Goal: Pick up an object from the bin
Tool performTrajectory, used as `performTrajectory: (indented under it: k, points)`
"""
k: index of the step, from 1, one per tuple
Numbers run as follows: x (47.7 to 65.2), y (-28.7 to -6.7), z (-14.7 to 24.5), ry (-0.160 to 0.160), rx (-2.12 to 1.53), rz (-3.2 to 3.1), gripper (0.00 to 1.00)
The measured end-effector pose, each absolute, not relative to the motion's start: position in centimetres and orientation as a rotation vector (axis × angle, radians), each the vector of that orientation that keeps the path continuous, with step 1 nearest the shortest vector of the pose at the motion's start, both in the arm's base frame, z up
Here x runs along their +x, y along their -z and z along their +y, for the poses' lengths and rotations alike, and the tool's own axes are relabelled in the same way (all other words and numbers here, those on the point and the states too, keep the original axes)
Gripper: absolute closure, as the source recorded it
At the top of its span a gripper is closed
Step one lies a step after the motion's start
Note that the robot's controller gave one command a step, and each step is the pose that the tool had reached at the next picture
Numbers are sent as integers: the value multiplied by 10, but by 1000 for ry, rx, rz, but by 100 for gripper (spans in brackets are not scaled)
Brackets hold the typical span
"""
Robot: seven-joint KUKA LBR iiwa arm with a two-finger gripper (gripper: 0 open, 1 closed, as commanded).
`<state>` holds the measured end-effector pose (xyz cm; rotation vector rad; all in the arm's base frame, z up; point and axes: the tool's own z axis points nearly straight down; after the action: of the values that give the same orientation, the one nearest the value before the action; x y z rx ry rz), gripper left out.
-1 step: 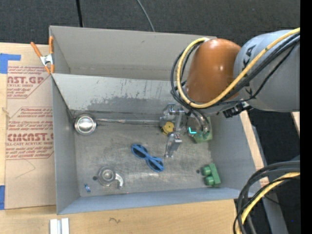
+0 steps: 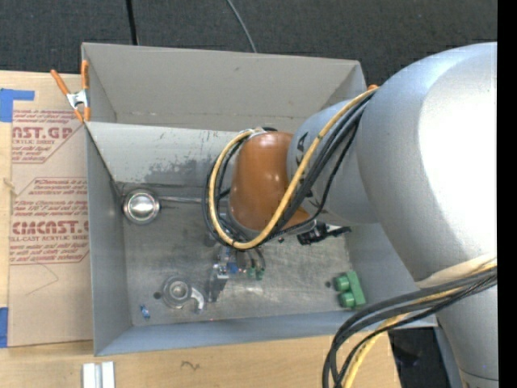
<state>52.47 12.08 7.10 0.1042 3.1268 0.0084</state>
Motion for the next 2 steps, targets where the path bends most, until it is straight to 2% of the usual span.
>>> performTrajectory:
  k: [1,2]
  points:
    - [524,-77,73,1,116,3137,0]
    - [523,-77,75,-2,113,3139,100]
